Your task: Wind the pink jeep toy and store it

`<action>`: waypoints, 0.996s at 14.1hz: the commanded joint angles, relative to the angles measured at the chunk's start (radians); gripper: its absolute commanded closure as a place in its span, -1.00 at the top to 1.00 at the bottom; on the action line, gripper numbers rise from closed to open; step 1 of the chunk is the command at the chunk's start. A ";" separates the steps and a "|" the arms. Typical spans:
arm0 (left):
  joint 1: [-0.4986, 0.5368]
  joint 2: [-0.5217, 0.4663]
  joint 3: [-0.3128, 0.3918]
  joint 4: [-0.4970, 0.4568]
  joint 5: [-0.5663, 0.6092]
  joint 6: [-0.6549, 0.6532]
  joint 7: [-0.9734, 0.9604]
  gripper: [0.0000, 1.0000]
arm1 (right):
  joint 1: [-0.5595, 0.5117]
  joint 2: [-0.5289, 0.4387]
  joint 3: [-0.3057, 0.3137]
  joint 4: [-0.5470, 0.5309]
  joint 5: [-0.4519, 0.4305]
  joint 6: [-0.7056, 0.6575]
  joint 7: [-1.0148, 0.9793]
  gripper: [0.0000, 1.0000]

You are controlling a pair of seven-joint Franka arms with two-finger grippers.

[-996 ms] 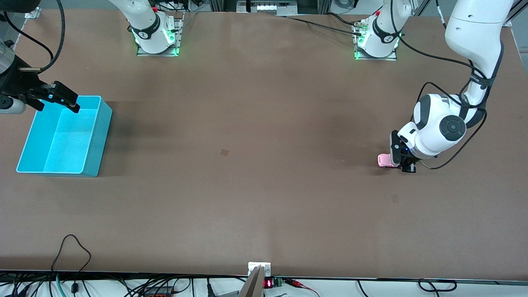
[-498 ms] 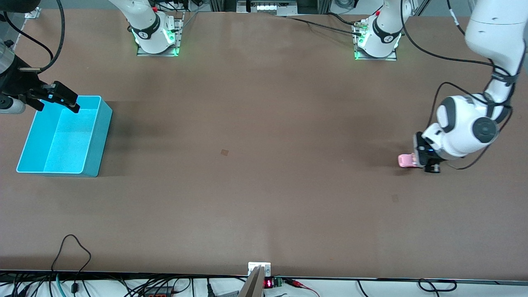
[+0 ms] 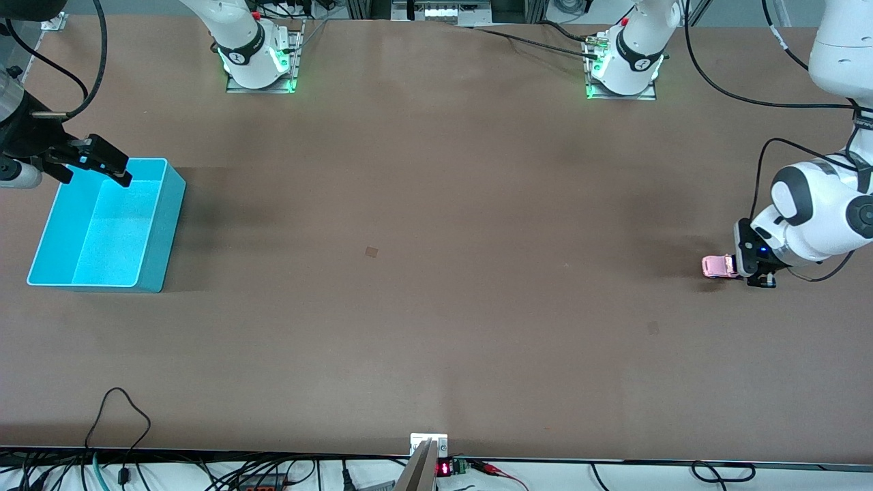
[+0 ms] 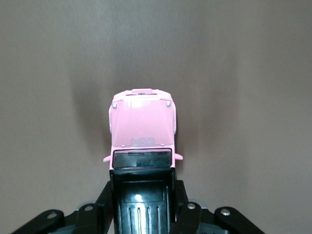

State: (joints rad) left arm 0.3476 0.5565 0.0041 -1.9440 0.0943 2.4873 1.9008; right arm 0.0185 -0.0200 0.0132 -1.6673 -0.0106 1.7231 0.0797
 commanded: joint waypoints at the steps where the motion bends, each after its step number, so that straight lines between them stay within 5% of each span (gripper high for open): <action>1: 0.030 0.115 -0.006 0.050 0.015 0.015 0.056 -0.80 | -0.005 0.008 0.004 0.023 -0.002 -0.014 0.006 1.00; 10: 0.062 0.114 -0.003 0.066 0.015 0.015 0.058 -0.70 | -0.006 0.008 0.002 0.023 -0.002 -0.013 0.006 1.00; 11: 0.063 0.111 -0.003 0.066 0.015 0.015 0.058 -0.40 | -0.006 0.006 0.002 0.024 -0.002 -0.014 0.006 1.00; 12: 0.065 0.108 -0.004 0.068 0.015 0.015 0.057 0.54 | -0.005 0.006 0.002 0.023 -0.003 -0.016 0.005 1.00; 13: 0.062 0.106 -0.004 0.071 0.015 0.015 0.058 1.00 | -0.005 0.006 0.002 0.023 -0.003 -0.016 0.005 1.00; 14: 0.062 0.099 -0.010 0.077 0.015 0.012 0.058 1.00 | -0.006 0.006 0.002 0.023 -0.002 -0.016 0.005 1.00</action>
State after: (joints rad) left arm 0.3969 0.6021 0.0042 -1.9030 0.0944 2.4873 1.9371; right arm 0.0183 -0.0200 0.0124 -1.6671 -0.0106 1.7231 0.0797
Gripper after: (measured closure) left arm 0.357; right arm 0.000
